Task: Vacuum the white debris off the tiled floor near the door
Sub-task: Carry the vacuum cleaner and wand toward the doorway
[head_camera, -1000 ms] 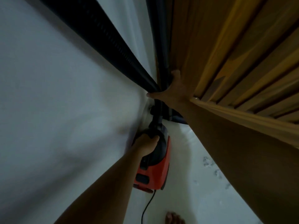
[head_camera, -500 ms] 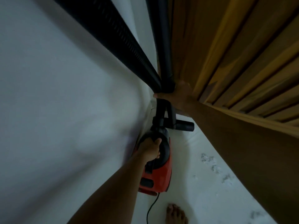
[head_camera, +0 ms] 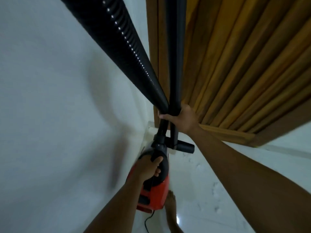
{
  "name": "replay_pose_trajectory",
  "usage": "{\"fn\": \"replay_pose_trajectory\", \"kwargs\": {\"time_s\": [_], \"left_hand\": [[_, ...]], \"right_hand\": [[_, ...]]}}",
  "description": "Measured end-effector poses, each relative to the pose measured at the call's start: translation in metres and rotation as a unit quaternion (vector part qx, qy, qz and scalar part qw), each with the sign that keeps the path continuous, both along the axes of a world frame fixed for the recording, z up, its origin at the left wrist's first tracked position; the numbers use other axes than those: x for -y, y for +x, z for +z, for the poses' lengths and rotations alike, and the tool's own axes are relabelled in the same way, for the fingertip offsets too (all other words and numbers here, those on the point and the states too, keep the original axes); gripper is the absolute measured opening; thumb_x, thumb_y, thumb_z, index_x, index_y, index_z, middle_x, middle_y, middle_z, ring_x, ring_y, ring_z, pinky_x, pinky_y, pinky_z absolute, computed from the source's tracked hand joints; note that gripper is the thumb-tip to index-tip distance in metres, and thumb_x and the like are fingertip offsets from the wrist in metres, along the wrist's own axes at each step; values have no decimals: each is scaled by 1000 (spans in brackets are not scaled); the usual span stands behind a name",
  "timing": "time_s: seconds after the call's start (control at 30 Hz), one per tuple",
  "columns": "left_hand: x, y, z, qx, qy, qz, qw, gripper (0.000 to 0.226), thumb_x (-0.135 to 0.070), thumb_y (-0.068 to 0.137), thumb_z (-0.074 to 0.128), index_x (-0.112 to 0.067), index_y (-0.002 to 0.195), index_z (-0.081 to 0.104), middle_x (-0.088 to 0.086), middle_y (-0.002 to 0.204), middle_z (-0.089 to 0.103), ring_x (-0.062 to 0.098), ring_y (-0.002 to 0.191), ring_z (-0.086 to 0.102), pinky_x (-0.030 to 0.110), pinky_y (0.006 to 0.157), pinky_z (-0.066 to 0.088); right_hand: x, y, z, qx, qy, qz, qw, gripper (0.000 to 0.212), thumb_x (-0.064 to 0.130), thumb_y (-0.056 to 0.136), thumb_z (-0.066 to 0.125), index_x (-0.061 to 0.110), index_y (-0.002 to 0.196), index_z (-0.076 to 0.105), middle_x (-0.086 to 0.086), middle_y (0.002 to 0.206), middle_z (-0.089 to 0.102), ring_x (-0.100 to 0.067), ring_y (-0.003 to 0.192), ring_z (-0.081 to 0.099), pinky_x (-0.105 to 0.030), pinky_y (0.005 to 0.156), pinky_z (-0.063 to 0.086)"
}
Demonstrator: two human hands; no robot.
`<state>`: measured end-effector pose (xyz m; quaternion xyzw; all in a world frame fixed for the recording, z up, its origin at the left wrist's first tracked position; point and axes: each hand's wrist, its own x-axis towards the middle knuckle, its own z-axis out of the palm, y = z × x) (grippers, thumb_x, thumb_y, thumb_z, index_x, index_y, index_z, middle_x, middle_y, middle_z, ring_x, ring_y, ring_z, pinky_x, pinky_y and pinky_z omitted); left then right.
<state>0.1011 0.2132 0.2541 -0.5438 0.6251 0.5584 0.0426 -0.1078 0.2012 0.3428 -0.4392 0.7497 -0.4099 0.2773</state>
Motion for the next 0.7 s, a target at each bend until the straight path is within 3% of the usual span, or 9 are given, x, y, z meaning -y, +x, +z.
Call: {"fn": "replay_pose_trajectory", "kwargs": {"time_s": [0.07, 0.17, 0.23, 0.3, 0.47, 0.7], "left_hand": [[-38, 23, 45, -24, -30, -11, 999, 37, -44, 100, 55, -12, 84, 67, 3, 71, 75, 12, 55, 67, 27, 66, 57], [-97, 51, 97, -63, -59, 7, 996, 38, -44, 100, 55, -12, 81, 65, 3, 64, 72, 16, 47, 60, 29, 52, 52], [-120, 63, 108, -80, -38, 32, 996, 40, -44, 101, 54, -12, 79, 60, 2, 56, 61, 16, 42, 50, 26, 44, 44], [-154, 80, 123, -90, -4, 25, 996, 39, -45, 101, 53, -12, 80, 58, 1, 55, 51, 15, 42, 44, 26, 42, 39], [-240, 115, 134, -100, 54, 60, 992, 39, -48, 98, 57, -11, 85, 53, 1, 54, 40, 15, 42, 34, 25, 41, 32], [-369, 179, 142, -105, 30, 65, 992, 39, -46, 98, 58, -9, 87, 58, 4, 59, 45, 17, 44, 38, 26, 42, 36]], "right_hand": [[-47, 23, 43, -8, -2, -8, 1000, 34, 41, 72, 92, 22, 87, 68, 4, 84, 70, -14, 82, 67, -30, 69, 55], [-116, 55, 90, -10, -23, -27, 999, 33, 34, 75, 92, 27, 77, 60, 15, 72, 59, 0, 68, 57, -10, 53, 42], [-142, 70, 101, -5, -25, -46, 999, 33, 32, 76, 92, 22, 84, 61, 16, 75, 59, -4, 71, 58, -9, 52, 44], [-179, 86, 116, -8, -27, -56, 998, 34, 34, 75, 92, 21, 88, 63, 16, 76, 60, -8, 75, 61, -9, 54, 45], [-273, 128, 140, 4, -46, -68, 997, 36, 30, 77, 91, 34, 73, 55, 17, 70, 57, 5, 64, 54, -7, 51, 42], [-393, 190, 149, 0, -67, -61, 996, 30, 29, 77, 91, 19, 82, 64, 12, 73, 60, -2, 67, 57, -8, 53, 44]]}}
